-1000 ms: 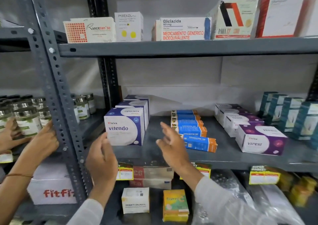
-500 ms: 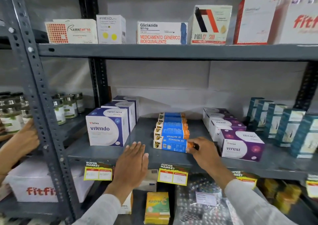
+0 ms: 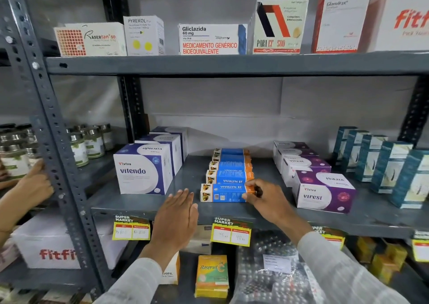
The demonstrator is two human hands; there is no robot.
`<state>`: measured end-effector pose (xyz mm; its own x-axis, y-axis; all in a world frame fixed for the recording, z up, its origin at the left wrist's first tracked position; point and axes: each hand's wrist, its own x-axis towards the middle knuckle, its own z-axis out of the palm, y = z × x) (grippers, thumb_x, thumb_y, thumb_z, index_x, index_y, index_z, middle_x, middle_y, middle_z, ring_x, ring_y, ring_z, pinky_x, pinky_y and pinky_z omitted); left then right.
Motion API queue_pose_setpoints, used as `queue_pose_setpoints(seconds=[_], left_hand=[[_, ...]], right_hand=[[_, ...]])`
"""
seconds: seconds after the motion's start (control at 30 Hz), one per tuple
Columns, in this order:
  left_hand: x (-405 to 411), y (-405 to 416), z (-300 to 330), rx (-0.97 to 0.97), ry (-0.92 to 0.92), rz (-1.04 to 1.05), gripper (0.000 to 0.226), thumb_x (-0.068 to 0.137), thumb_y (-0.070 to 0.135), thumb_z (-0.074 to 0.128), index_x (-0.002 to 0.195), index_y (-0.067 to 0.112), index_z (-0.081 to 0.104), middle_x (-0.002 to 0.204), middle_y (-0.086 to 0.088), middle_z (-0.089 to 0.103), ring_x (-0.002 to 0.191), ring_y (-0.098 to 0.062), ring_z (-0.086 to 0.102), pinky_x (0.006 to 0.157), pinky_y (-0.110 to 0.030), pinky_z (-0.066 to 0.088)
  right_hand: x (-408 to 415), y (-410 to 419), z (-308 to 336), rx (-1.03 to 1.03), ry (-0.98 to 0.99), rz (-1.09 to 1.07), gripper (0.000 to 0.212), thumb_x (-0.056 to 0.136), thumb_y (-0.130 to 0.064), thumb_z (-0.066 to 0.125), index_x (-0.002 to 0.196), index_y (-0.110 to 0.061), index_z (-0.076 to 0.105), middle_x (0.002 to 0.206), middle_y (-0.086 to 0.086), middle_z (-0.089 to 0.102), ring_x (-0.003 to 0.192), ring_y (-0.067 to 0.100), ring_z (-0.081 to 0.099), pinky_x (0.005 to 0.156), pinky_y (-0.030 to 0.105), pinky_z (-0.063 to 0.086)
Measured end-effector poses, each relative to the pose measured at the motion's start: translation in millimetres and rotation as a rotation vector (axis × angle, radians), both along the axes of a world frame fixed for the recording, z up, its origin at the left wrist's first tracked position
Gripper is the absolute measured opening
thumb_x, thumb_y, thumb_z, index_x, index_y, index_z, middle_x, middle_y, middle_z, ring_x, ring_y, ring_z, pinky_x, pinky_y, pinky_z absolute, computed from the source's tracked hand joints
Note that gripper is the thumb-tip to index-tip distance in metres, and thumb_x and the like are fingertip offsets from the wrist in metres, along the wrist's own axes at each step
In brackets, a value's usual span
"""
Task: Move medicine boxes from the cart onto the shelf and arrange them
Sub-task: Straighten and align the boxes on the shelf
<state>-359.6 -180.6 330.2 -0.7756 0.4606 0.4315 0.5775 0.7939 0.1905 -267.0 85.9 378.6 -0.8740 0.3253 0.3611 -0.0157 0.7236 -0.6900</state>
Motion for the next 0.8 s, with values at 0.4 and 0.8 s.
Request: queue_pose_setpoints(seconds=[0.4, 0.8], left_hand=[[-1.4, 0.2, -0.2, -0.008, 0.002, -0.002, 0.063, 0.105, 0.051, 0.015, 0.157, 0.023, 0.038, 0.167, 0.002, 0.036, 0.156, -0.015, 0.027, 0.127, -0.03, 0.007], [-3.8, 0.3, -1.6, -0.009, -0.023, 0.001, 0.078, 0.098, 0.061, 0.002, 0.158, 0.025, 0.036, 0.168, 0.004, 0.034, 0.157, -0.016, 0.025, 0.125, -0.03, 0.005]], right_hand=[[10.8, -4.8, -13.0, 0.216, 0.175, -0.037, 0.019, 0.082, -0.021, 0.084, 0.085, -0.023, 0.066, 0.106, -0.014, 0.062, 0.099, 0.002, 0.062, 0.071, -0.002, 0.046], [0.2, 5.5, -8.8, 0.076, 0.07, -0.046, 0.033, 0.088, -0.021, 0.08, 0.119, -0.022, 0.07, 0.125, -0.001, 0.067, 0.109, 0.009, 0.061, 0.077, 0.012, 0.054]])
